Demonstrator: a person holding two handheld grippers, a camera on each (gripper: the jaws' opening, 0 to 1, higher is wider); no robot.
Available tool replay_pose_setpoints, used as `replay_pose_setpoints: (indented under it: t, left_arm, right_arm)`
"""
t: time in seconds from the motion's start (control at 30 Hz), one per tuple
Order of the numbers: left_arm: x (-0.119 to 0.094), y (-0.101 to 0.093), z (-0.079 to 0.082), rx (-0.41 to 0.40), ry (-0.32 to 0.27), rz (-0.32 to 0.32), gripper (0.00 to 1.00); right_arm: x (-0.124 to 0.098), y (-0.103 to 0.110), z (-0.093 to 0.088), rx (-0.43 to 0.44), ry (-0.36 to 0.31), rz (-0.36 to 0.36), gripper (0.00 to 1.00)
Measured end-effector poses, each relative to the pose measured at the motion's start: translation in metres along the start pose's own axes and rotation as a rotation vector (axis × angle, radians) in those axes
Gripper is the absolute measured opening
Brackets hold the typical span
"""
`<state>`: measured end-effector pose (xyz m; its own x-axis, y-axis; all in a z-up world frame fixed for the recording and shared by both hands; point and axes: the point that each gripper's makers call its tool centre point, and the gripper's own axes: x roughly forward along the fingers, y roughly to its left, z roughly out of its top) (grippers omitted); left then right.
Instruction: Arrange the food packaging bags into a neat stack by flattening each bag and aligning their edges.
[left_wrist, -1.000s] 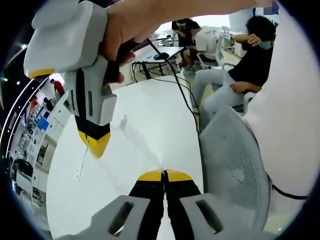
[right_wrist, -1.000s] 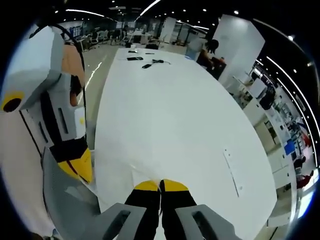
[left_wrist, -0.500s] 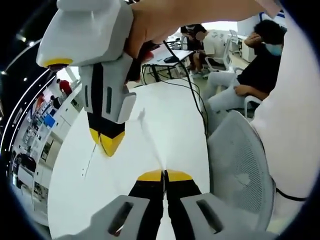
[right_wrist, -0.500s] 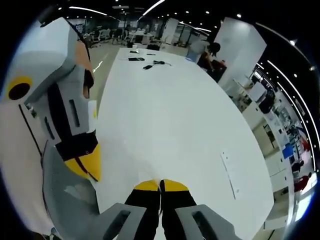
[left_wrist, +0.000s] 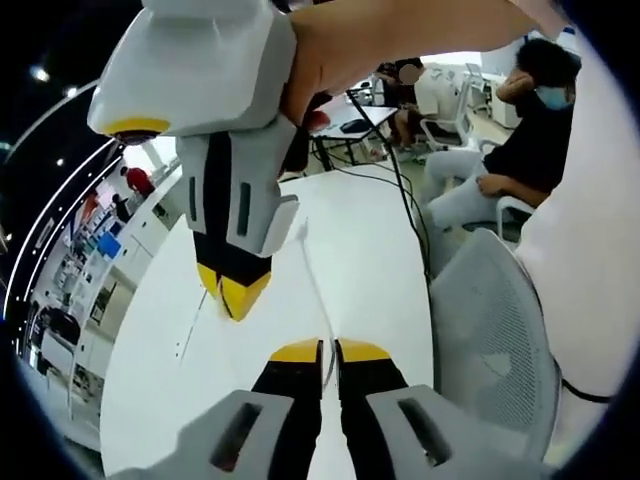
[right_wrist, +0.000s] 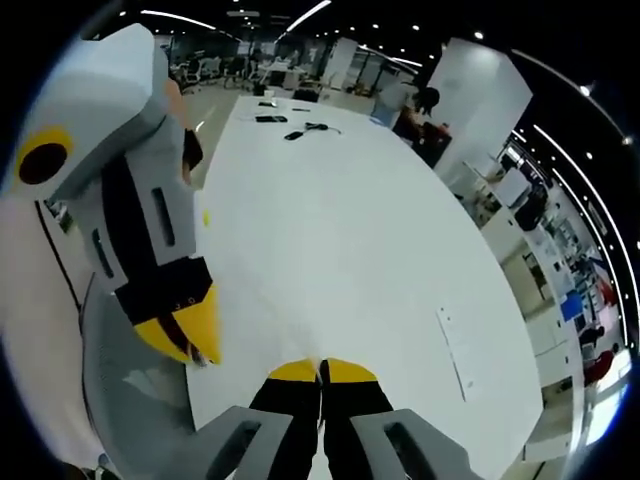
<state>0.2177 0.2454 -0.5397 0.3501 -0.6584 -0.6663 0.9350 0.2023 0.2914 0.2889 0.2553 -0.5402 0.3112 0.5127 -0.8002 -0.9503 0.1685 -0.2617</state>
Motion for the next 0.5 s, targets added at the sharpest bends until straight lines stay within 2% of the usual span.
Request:
replay_pose_setpoints:
  t: [0.2,0.5]
  left_arm:
    - [-0.001,0.005,0.005,-0.008,-0.022,0.015,0.10]
    - [-0.013,0.018,0.016,-0.043,-0.072,0.074,0.22]
  right_arm:
    - [-0.001,-0.004,-0.002,-0.004,0.007,-0.006,0.00]
    - [-0.002,-0.014,-0.004,-0.018,0.016,-0.025,0.00]
